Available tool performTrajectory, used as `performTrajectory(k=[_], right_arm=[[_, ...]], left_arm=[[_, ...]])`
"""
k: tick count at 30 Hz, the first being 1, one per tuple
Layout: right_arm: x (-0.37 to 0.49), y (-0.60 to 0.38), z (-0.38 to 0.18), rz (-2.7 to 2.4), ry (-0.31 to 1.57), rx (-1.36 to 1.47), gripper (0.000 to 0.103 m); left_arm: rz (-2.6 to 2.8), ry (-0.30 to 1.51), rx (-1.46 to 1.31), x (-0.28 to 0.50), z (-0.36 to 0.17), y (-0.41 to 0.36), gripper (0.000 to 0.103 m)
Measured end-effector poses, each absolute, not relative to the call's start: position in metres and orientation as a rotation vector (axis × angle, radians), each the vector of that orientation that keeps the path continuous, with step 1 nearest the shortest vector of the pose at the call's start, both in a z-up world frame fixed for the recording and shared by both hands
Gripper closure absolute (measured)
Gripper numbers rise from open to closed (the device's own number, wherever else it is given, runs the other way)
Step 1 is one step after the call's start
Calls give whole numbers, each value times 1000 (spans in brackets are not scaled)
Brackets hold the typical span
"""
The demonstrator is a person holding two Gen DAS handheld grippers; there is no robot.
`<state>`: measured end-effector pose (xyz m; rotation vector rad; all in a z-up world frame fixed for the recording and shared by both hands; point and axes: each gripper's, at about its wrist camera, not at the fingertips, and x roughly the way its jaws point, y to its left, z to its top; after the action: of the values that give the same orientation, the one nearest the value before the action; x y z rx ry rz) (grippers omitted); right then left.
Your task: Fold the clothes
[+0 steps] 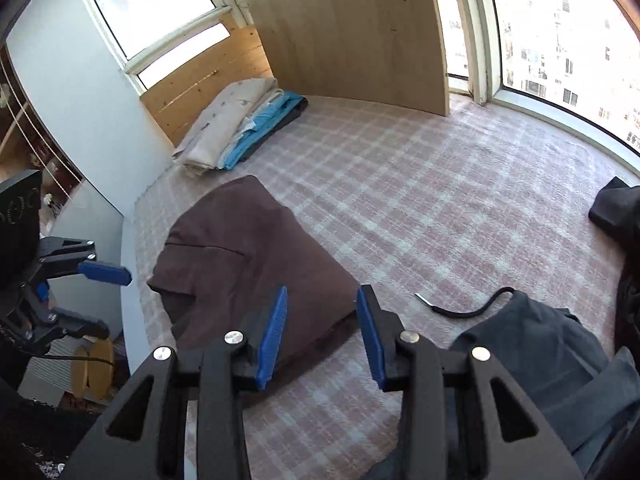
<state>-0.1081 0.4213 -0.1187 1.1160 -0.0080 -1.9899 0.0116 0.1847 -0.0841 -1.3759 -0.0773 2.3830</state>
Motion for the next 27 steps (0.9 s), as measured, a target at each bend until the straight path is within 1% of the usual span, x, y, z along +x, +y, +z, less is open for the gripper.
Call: performTrajectory(k=[1, 3, 5, 6, 7, 8, 9, 10, 11, 13, 16, 18, 19, 21, 22, 23, 25, 27], right_arm=[[-100, 411, -118, -1967, -21, 1101, 67], [-87, 389, -130, -1941, 28, 1101, 67], [-81, 374, -159, -1947, 117, 1194, 67], [-82, 376, -177, -1963, 154, 1263, 67], [-83, 380, -191, -1977, 160, 1323, 63], [-86, 389, -192, -1992, 80, 1358, 54], [-89, 398, -192, -2005, -1, 1392, 51], [-89, 404, -190, -2028, -52, 1410, 51], [-82, 402, -177, -2084, -19, 1388, 51], [-66, 394, -153, -2182, 39, 1337, 51], [-41, 362, -129, -2198, 32, 1246, 51], [-31, 339, -133, -2206, 70, 1258, 51], [-30, 332, -142, -2215, 93, 1291, 51], [-27, 328, -166, -2244, 126, 1372, 51], [-24, 330, -172, -2263, 107, 1371, 51], [-21, 332, -178, -2283, 87, 1369, 51], [-21, 336, -173, -2294, 18, 1416, 51], [-26, 346, -146, -2360, -123, 1344, 51]], left_arm=[[2424, -49, -1384, 9, -86, 167, 49], [2500, 4, -1397, 4, -89, 133, 49], [2477, -29, -1376, -6, -101, 107, 49], [2427, -32, -1397, -11, -117, 102, 49], [2378, -35, -1417, -16, -133, 98, 48], [2327, -33, -1448, -21, -150, 94, 49], [2263, 8, -1551, -23, -174, 93, 52], [2231, 44, -1547, -18, -184, 91, 53], [2231, 70, -1467, -10, -177, 90, 53], [2173, 82, -1467, -7, -162, 83, 53], [2145, 79, -1339, -11, -135, 77, 51], [2126, 100, -1259, -19, -124, 78, 50], [2109, 132, -1249, -26, -129, 81, 48], [2033, 223, -1346, -37, -163, 83, 48], [1987, 259, -1395, -40, -182, 81, 49], [1980, 245, -1317, -33, -183, 73, 49], [1916, 229, -1346, -36, -177, 63, 49], [1932, 182, -1305, -50, -155, 55, 49]])
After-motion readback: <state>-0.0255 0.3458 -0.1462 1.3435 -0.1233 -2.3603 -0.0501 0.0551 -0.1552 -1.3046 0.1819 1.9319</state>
